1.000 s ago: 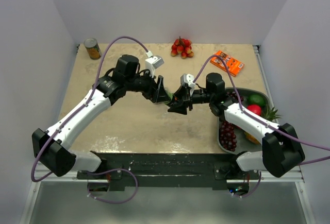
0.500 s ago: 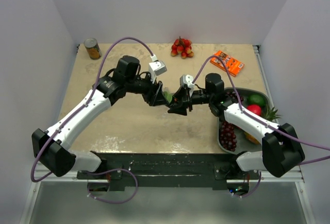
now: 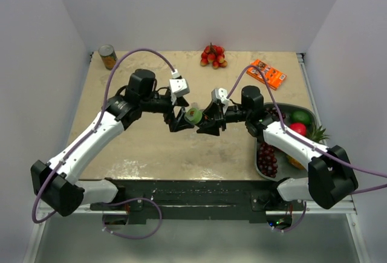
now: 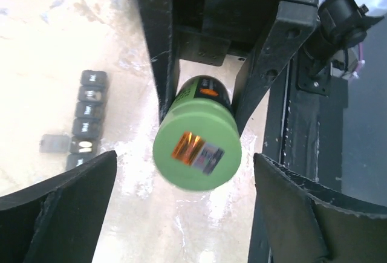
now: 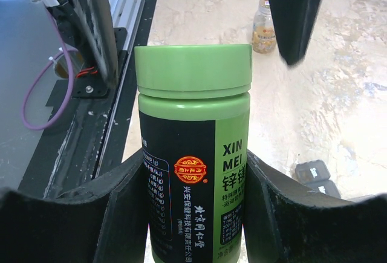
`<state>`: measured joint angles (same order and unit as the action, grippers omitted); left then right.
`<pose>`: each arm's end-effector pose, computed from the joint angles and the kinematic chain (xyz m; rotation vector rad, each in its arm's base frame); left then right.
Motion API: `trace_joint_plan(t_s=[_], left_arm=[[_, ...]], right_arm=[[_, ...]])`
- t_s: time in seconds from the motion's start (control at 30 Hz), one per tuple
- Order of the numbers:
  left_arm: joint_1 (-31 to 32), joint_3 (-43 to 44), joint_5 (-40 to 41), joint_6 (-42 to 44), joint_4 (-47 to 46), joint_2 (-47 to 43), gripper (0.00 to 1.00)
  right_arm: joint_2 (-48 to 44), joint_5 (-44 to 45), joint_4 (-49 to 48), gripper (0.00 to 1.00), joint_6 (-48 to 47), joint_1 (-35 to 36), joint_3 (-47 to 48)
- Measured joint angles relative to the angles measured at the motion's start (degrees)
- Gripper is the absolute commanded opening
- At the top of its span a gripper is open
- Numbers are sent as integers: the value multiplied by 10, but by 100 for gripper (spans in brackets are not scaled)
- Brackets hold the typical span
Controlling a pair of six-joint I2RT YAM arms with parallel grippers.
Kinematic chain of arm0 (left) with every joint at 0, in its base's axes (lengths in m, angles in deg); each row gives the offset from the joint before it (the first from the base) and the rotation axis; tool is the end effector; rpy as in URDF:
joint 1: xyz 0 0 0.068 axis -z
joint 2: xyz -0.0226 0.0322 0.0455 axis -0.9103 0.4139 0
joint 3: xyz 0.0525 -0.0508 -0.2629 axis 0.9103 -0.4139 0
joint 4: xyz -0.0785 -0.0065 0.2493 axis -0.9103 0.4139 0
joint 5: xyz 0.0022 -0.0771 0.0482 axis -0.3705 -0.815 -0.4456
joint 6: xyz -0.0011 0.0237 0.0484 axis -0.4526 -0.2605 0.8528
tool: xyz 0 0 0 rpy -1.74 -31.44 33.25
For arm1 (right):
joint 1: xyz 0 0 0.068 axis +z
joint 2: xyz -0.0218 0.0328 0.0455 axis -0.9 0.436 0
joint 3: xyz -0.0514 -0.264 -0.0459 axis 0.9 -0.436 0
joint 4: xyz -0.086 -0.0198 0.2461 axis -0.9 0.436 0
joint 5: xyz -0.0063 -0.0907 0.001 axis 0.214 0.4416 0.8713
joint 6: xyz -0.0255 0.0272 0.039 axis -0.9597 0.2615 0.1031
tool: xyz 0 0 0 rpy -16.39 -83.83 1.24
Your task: Sort the pills into containers
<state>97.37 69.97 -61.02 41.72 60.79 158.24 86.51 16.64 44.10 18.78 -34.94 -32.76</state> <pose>0.2229 -0.1671 0.3589 1.2094 1.7443 -0.9969 0.2370 0.1683 0.2780 -1.2754 1.3178 1.2051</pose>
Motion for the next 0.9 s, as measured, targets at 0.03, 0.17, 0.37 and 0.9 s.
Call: trace_joint_plan(t_s=[0.03, 0.17, 0.37, 0.9], left_arm=[[-5, -11, 2, -7, -13, -12, 99], [-22, -70, 12, -73, -91, -91, 99], [-26, -110, 82, -263, -175, -187, 99], [63, -30, 277, -526, -53, -59, 82]], right_arm=[[-1, 0, 0, 0, 0, 0, 0], [-2, 0, 0, 0, 0, 0, 0], [-2, 2, 0, 0, -1, 0, 0], [-2, 22, 0, 0, -1, 0, 0]])
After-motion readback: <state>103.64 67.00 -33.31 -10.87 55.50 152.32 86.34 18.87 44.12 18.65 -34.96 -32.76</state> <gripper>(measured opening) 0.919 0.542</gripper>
